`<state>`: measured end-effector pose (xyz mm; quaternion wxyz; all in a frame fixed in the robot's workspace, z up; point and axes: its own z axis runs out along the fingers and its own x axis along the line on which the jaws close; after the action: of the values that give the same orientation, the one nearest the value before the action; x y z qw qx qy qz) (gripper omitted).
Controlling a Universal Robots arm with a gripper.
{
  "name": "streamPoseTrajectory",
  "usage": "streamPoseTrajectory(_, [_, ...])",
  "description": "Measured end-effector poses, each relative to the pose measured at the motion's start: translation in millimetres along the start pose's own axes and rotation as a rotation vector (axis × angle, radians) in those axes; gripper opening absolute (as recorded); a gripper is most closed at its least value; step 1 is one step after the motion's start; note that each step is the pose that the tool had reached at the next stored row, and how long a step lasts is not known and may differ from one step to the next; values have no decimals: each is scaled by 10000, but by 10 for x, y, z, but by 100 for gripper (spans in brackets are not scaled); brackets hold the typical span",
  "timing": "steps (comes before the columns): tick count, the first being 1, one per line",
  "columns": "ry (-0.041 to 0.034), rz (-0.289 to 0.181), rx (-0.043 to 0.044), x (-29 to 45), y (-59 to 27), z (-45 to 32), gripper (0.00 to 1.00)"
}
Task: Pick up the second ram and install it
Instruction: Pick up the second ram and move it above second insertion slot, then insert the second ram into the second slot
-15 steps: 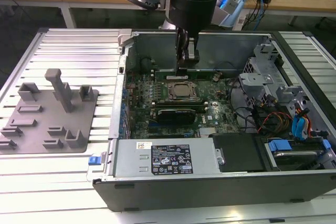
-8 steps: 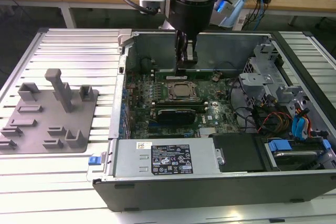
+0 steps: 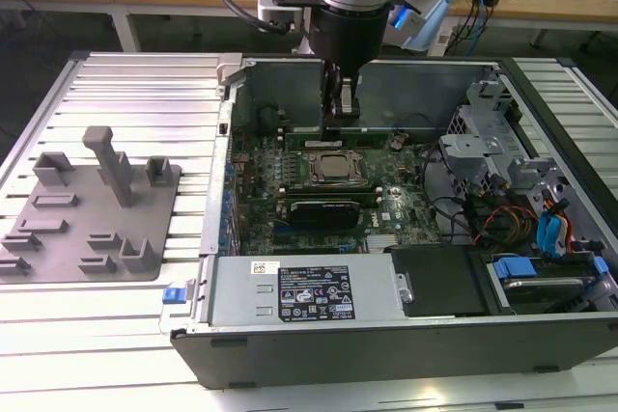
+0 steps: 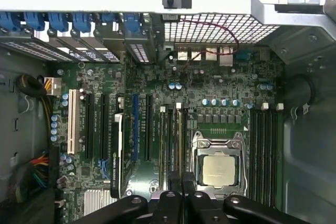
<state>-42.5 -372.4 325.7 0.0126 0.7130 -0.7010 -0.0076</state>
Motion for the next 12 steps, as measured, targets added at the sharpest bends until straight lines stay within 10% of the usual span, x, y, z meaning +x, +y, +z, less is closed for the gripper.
streamPoseTrajectory(12, [0,0,0,-5,0,6,9])
